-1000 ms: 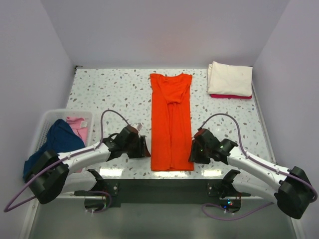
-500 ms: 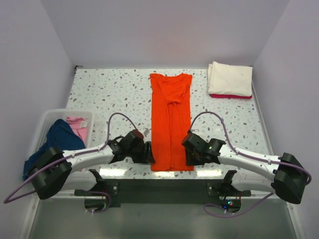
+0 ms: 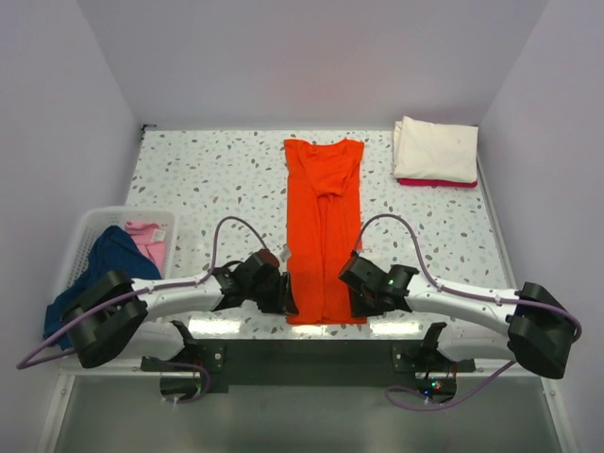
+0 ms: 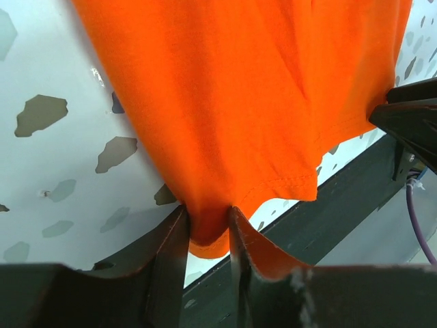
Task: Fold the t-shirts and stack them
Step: Fold the tshirt
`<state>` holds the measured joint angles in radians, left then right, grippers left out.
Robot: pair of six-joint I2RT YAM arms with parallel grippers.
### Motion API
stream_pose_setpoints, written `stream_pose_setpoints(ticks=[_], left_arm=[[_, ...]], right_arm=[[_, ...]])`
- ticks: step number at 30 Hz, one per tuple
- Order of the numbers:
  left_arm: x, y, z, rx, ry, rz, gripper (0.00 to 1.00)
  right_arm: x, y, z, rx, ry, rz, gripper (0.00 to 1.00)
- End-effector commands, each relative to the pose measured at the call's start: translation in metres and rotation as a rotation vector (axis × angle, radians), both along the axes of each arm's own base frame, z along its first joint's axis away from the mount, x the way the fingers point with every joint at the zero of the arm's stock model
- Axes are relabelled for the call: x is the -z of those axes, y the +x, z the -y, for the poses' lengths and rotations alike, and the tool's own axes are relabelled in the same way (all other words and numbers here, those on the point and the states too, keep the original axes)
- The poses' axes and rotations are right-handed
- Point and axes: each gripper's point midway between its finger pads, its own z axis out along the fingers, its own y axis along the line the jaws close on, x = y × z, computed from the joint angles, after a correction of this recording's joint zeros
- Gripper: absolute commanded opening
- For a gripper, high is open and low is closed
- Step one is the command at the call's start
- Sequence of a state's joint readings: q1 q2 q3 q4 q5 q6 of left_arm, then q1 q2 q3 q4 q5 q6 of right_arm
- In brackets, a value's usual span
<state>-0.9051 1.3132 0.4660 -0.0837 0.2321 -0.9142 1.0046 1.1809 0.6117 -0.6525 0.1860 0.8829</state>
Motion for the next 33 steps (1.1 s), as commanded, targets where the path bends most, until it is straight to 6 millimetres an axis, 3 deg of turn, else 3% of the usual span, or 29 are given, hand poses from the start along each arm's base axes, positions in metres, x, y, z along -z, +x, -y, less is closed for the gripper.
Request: stream_pose_setpoints(ticks=[1, 6, 9, 12, 19, 33], left_arm=[[0.016, -0.009, -0.012, -0.002, 0.071, -0.040, 0.33], [0.014, -0.009, -0.010, 0.006, 0.066, -0.036, 0.18], [0.015, -0.009, -0.010, 0.010, 0.073, -0.038, 0.06], [0.014, -0.009, -0.010, 0.013, 0.078, -0.038, 0.01], [0.013, -0.007, -0.009, 0.009, 0.081, -0.034, 0.00], [0.009, -0.006, -0.011, 0.008, 0.087, -0.026, 0.00]], right_arm=[[0.008, -0.002, -0.004, 0.010, 0.008, -0.009, 0.35], [0.011, -0.006, -0.001, 0.014, 0.003, -0.015, 0.32], [0.010, -0.007, 0.000, 0.021, 0.005, -0.018, 0.24], [0.008, -0.007, 0.002, 0.028, 0.011, -0.011, 0.13], [0.003, -0.009, 0.011, 0.043, 0.002, -0.001, 0.00], [0.001, -0.018, 0.029, 0.072, -0.019, -0.008, 0.00]])
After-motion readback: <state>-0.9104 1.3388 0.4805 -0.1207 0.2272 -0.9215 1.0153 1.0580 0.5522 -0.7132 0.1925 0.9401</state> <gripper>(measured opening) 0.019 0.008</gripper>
